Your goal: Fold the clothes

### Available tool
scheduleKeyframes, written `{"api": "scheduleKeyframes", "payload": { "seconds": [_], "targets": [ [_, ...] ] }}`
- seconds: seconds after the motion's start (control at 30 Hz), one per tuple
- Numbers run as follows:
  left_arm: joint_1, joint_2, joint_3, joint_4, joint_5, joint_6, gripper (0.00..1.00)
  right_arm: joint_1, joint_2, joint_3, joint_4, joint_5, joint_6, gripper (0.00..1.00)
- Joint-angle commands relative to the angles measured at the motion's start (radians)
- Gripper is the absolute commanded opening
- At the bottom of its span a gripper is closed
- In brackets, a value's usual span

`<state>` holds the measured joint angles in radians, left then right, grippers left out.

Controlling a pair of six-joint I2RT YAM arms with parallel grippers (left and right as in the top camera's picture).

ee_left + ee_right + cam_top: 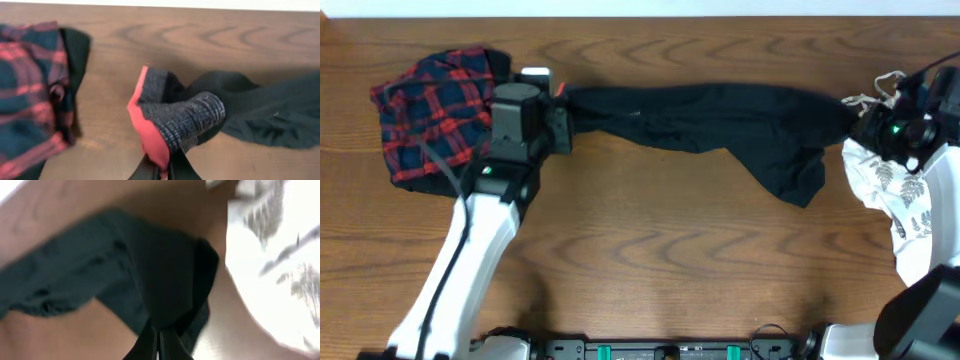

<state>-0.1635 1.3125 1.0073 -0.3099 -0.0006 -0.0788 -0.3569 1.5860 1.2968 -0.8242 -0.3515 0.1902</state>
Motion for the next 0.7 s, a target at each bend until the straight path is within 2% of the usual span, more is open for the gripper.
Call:
{"api": "scheduleKeyframes", "payload": {
  "seconds": [0.0, 0.17, 0.3, 0.43, 0.67],
  "targets": [
    [0.019, -0.053, 0.012, -0.106, -0.014, -0.006, 0.06, -0.031, -0.030, 0.013, -0.076, 0.072, -0.053, 0.01],
    [0.052, -0.050, 0.010, -0.270, -0.106, -0.005, 0.06, -0.103, -0.030, 0.013, -0.160, 0.262, 0.016, 0.01],
    [0.087, -0.021, 0.006, -0.310, -0.126, -0.015, 0.06, -0.177, -0.030, 0.012, -0.166, 0.364, 0.095, 0.01],
    [0.122, 0.016, -0.002, -0.311, -0.124, -0.074, 0.06, -0.249, -0.030, 0.012, -0.168, 0.369, 0.101, 0.01],
    [0.130, 0.075, -0.002, -0.357, -0.124, -0.093, 0.06, -0.259, -0.030, -0.011, -0.162, 0.372, 0.093, 0.01]
  ]
}}
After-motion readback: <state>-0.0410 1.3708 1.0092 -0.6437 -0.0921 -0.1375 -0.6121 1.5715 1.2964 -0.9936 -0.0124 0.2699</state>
